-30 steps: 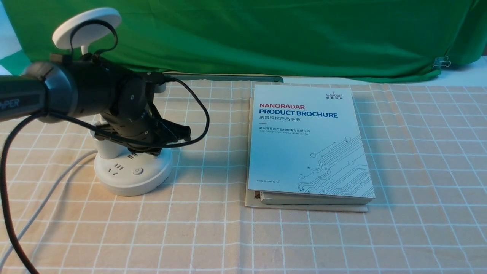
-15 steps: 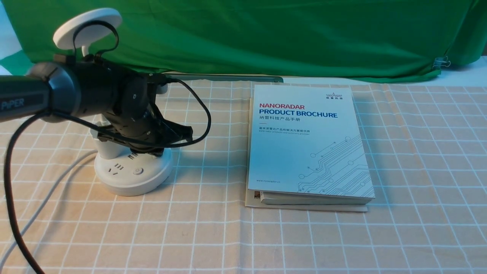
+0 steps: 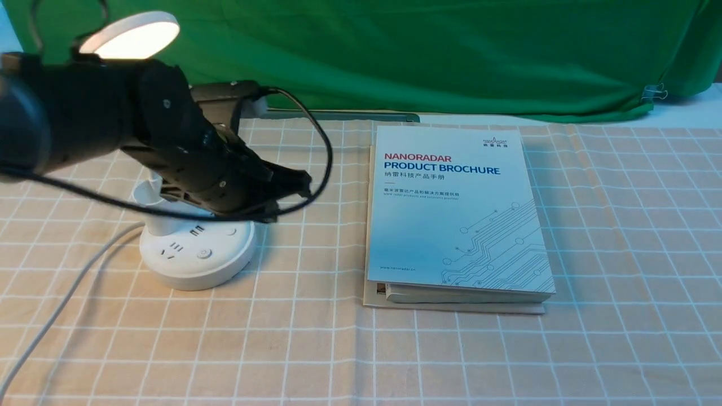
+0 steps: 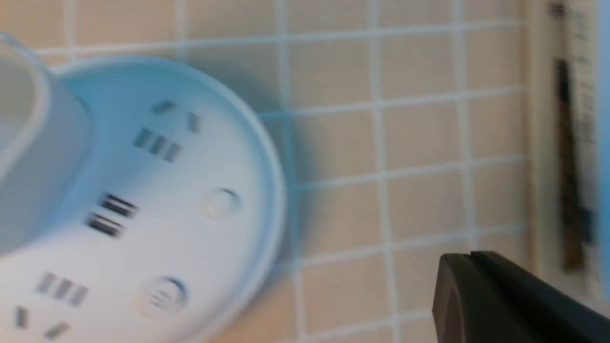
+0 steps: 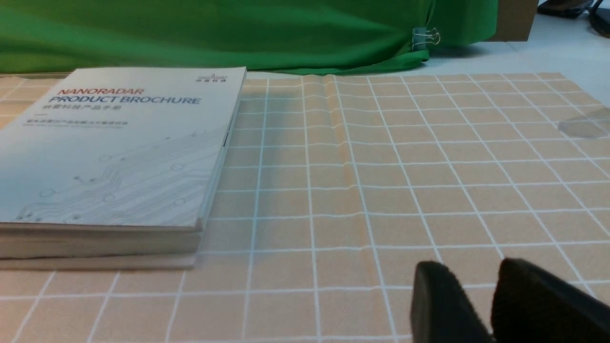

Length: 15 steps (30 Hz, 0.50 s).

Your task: Turn on the table lamp on the light coffee tablecloth with your hand.

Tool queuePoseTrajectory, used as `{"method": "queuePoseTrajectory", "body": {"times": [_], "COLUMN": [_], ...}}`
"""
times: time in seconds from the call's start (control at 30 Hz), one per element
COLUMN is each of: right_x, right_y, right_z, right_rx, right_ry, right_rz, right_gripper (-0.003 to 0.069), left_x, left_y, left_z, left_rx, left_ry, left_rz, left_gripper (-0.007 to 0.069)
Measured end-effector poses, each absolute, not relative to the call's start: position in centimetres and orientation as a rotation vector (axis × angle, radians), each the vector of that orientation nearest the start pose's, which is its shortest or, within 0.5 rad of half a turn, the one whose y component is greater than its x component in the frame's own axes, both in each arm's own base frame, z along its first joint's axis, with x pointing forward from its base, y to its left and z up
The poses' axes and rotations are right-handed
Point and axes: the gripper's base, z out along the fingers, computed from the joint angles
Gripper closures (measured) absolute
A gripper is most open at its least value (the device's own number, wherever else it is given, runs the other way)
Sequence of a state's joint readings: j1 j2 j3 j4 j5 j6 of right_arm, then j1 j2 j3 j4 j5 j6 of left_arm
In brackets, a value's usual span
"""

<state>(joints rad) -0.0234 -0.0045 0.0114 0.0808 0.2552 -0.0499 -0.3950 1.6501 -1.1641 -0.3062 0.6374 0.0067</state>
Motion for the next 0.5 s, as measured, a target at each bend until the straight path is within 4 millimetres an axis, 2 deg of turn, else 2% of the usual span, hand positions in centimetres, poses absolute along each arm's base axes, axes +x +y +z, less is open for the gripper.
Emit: {"method": "queuePoseTrajectory", "body": {"times": [0.1, 0.23, 0.3, 0.4, 0.43, 0.47, 0.5], "right_x": [5.5, 5.5, 5.5, 5.5, 5.5, 5.5, 5.5], "right_y": [0.1, 0.1, 0.1, 0.1, 0.1, 0.1, 0.1], "right_z": [18.7, 18.7, 18.7, 18.7, 18.7, 18.7, 18.7], "right_rx": [0.030, 0.030, 0.030, 0.030, 0.030, 0.030, 0.030], "right_ry": [1.745, 1.745, 1.745, 1.745, 1.745, 1.745, 1.745], "right_rz": [0.021, 0.021, 0.021, 0.021, 0.021, 0.021, 0.021], "right_gripper": [0.0421, 0.0421, 0.0421, 0.0421, 0.0421, 0.0421, 0.0421], "left_x": [26.9, 21.5, 19.9, 16.8, 16.6, 15.2, 15.1], "left_y": [-15.6, -15.3, -14.8, -12.8, -12.7, -11.7, -11.6], "left_z": [25.7, 28.7, 29.9, 32.5, 32.6, 33.6, 33.7], "left_rx": [0.385, 0.477, 0.490, 0.487, 0.484, 0.467, 0.464], "left_ry": [2.575, 2.355, 2.255, 2.049, 2.039, 1.957, 1.949], "left_rz": [-0.597, -0.726, -0.746, -0.739, -0.739, -0.737, -0.737], "left_gripper": [0.0603, 0.0603, 0.0603, 0.0603, 0.0603, 0.0603, 0.0603]}}
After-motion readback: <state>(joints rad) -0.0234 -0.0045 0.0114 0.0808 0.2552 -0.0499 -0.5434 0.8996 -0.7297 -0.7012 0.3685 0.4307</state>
